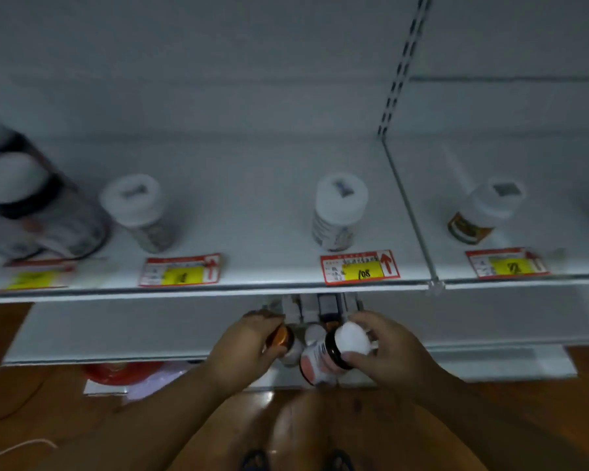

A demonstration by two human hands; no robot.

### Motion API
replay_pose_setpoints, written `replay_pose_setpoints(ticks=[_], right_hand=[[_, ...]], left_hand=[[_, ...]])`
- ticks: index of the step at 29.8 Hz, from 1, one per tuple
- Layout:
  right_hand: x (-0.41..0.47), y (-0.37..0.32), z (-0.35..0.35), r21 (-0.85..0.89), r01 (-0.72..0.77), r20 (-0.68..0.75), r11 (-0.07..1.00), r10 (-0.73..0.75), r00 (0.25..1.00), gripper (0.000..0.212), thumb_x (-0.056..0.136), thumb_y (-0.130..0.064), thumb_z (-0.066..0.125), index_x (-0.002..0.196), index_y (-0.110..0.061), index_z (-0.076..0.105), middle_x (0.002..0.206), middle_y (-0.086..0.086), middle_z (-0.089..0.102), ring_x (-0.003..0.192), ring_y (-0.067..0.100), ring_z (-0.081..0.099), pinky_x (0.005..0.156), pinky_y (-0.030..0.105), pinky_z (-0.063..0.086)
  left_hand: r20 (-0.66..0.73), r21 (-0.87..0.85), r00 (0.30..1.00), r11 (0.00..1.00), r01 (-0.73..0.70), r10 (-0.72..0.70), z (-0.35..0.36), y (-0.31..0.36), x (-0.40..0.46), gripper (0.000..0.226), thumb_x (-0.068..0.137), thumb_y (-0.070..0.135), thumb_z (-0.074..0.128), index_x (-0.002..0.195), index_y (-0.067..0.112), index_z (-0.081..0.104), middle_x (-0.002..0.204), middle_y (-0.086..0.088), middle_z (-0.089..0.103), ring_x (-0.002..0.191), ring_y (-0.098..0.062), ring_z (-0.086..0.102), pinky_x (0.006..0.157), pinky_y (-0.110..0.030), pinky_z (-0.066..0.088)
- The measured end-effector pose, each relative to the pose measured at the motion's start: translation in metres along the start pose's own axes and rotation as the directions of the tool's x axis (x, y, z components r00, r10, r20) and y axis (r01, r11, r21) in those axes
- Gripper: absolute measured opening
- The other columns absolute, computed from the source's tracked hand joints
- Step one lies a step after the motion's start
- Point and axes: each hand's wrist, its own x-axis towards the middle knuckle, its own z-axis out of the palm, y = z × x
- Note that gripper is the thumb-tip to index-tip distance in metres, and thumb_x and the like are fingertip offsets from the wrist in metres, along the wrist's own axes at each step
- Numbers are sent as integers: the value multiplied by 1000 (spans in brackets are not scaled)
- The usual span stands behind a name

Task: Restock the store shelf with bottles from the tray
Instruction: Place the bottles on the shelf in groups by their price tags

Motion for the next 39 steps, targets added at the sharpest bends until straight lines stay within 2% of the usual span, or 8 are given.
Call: replay_pose_setpoints(ticks=[6,9,14,17,24,29,36,39], right_hand=[[-18,-141,-66,-63,346,62,936,-342,938,45,71,-47,69,113,-33,65,104,-21,63,95,-6,57,79,10,43],[-16,-198,-79,-41,453,63,890,-450,891,37,75,-42,70,109,-29,69,106,-17,68,97,-4,61,85,20,48],[8,-294,-93,-70,540,26,839,-539,842,15,75,-35,73,89,-39,72,87,-22,69,76,-11,62,68,7,44],[30,-344,-113,-149,560,-58,815,-573,818,38,74,-45,71,106,-25,71,98,-12,66,85,7,62,71,18,43],[114,-431,-84,-191,541,-217,819,-573,790,44,78,-33,66,118,-16,63,127,3,61,112,21,57,85,25,39],[160,-423,-35,-214,441,-74,872,-465,882,48,78,-20,67,125,-13,57,136,8,53,121,23,50,91,23,38],[193,-408,5,-118,366,53,923,-362,931,53,75,-15,72,126,-12,58,138,8,52,123,21,50,98,23,38],[191,-406,16,-46,349,85,936,-344,935,55,78,-21,72,130,-11,54,142,6,49,126,20,47,96,19,33]], left_hand=[[-27,-16,1000,1000,-7,7,-132,28,-64,40,82,38,63,116,17,61,111,-3,64,101,-17,56,88,-31,45],[-130,32,991,999,-19,23,-180,35,-83,41,82,37,64,120,21,61,115,-1,63,103,-13,54,85,-22,39],[-207,96,974,989,110,-89,-255,22,-98,31,84,36,64,105,14,64,104,-6,64,94,-23,60,79,-34,48],[-237,-30,955,984,175,-177,-283,10,-98,33,83,34,66,102,7,64,102,-12,67,88,-26,63,82,-42,53],[-288,-160,932,971,180,-220,-319,-31,-93,40,78,39,69,114,23,65,86,15,63,80,-7,61,75,-26,51],[-313,-153,927,975,163,-204,-302,-35,-103,33,77,40,68,102,18,65,99,-3,66,85,-17,64,79,-37,56],[-383,-117,904,981,156,-189,-303,-48,-109,45,75,48,66,116,31,62,96,11,59,84,-9,57,67,-14,43],[-368,-111,911,982,154,-184,-305,-49,-111,41,75,47,67,110,27,66,98,6,63,85,-13,60,74,-28,52]])
